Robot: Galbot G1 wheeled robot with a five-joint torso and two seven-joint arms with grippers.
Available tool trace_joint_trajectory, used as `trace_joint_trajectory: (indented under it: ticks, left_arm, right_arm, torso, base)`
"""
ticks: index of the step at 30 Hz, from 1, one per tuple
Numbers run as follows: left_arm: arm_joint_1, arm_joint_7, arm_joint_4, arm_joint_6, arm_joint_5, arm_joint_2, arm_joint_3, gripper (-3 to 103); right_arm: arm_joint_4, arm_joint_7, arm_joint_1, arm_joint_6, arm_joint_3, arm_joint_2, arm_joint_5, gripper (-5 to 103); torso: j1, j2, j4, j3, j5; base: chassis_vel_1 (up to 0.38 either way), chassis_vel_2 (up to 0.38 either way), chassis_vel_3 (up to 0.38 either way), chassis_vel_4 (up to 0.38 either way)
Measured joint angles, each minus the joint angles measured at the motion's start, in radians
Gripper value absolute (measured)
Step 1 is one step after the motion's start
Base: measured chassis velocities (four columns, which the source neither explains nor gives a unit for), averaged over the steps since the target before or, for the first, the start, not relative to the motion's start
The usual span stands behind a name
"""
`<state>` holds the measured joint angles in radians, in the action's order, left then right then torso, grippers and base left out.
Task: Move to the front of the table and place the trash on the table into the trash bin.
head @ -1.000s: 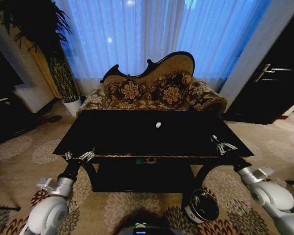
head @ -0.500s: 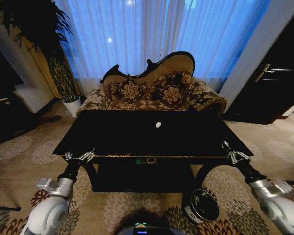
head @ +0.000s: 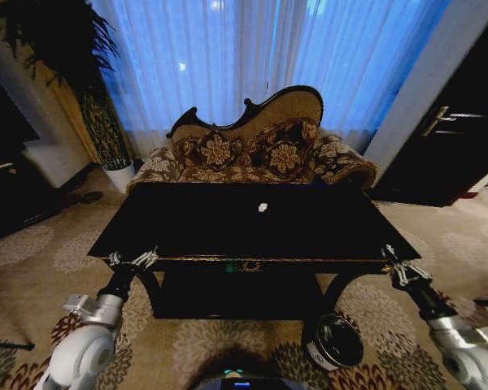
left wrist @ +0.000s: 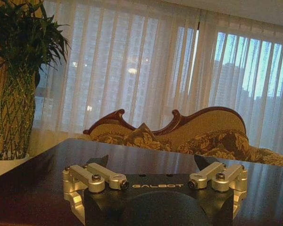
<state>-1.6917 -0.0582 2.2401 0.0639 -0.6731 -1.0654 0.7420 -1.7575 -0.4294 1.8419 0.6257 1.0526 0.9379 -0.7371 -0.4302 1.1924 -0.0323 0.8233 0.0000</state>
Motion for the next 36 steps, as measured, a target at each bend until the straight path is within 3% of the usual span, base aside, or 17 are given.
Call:
trace_joint_trajectory:
  ticks: [17,23,36]
  left_arm:
    - [-0.002,-0.002,0.006,-0.002,0.001,0.009,-0.005,100]
    - [-0.016,-0.003,0.024,-0.002,0.008,0.009,-0.004,100]
    - [-0.038,-0.003,0.054,0.002,0.025,0.012,0.007,100]
  right_arm:
    - [0.28,-0.081,-0.054,0.117,-0.048,0.039,-0.007,0]
    - [0.478,-0.122,-0.134,0.174,-0.103,0.045,0.086,0]
    - [0.733,-0.146,-0.287,0.177,-0.176,0.082,0.221,0]
  torso:
    - [0.0,0.0,-0.0001,0.0,0.0]
    - [0.0,0.0,0.0001,0.0,0.0001]
    - [0.0,0.0,-0.0001,0.0,-0.0001]
  base:
    - [0.0,0.0,0.0,0.0]
    - [0.0,0.0,0.0,0.0]
    - [0.0,0.0,0.0,0.0]
